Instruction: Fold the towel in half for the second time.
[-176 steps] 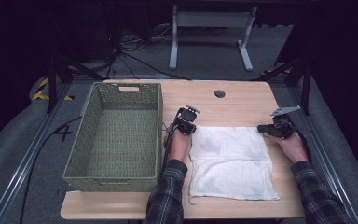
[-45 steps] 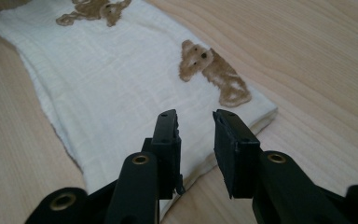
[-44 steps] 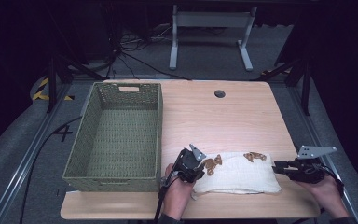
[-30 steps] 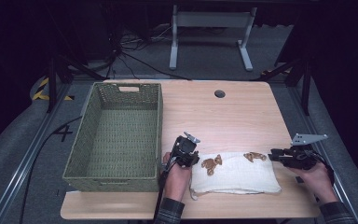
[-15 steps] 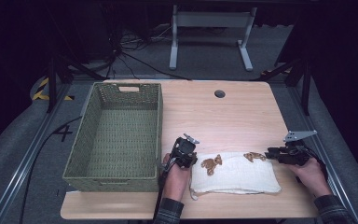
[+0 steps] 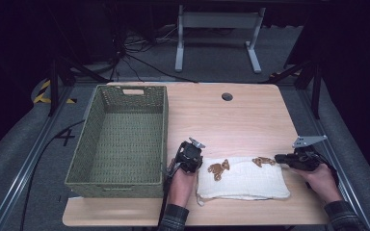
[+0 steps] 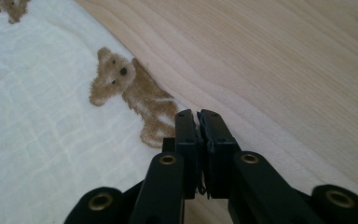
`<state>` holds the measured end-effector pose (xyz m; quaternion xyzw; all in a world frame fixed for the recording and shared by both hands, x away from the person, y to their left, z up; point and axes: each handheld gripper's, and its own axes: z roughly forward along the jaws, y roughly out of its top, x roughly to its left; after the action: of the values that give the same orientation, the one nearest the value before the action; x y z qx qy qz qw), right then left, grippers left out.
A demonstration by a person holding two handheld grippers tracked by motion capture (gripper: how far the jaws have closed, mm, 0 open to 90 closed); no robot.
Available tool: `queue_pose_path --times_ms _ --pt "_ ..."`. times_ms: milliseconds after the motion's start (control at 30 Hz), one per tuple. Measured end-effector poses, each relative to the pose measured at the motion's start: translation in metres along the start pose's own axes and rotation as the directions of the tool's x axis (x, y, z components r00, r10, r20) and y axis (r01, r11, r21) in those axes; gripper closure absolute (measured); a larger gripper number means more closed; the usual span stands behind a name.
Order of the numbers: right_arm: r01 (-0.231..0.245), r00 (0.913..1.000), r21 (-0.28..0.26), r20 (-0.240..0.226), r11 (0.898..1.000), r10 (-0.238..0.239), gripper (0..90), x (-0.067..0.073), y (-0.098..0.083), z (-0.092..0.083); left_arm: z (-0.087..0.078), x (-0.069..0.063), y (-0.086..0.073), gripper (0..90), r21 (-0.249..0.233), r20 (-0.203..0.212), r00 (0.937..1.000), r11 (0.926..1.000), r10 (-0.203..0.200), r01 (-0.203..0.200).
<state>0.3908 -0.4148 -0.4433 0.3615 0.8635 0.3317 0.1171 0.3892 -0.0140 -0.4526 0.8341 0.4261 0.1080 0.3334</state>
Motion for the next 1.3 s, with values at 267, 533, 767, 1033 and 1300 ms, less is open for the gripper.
queue_pose_path --times_ms 267,533,767,1033,1300 --pt "0.001 0.9995 -0.019 0.031 1.000 -0.001 86.5 -0.012 0.008 0.000 0.002 0.006 0.016 85.4 -0.019 0.000 1.0000 0.9998 -0.004 0.004" --pt "-0.031 0.9977 -0.077 0.058 0.997 0.035 86.8 -0.027 0.016 -0.005 0.002 0.014 0.033 85.5 -0.073 -0.008 0.9999 0.9973 -0.008 0.008" --pt "-0.020 0.9980 -0.104 0.058 0.994 0.026 86.7 -0.022 0.014 -0.014 -0.008 0.009 0.028 85.5 -0.099 -0.009 0.9998 0.9950 0.018 -0.019" --pt "-0.003 0.9985 -0.103 0.055 0.995 0.008 87.1 -0.009 0.007 -0.025 -0.021 -0.002 0.017 85.8 -0.116 -0.018 0.9987 0.9920 0.047 -0.048" --pt "0.004 0.9987 -0.087 0.051 0.996 0.000 87.2 0.001 0.001 -0.031 -0.033 -0.016 0.008 85.9 -0.121 -0.045 0.9969 0.9902 0.064 -0.069"
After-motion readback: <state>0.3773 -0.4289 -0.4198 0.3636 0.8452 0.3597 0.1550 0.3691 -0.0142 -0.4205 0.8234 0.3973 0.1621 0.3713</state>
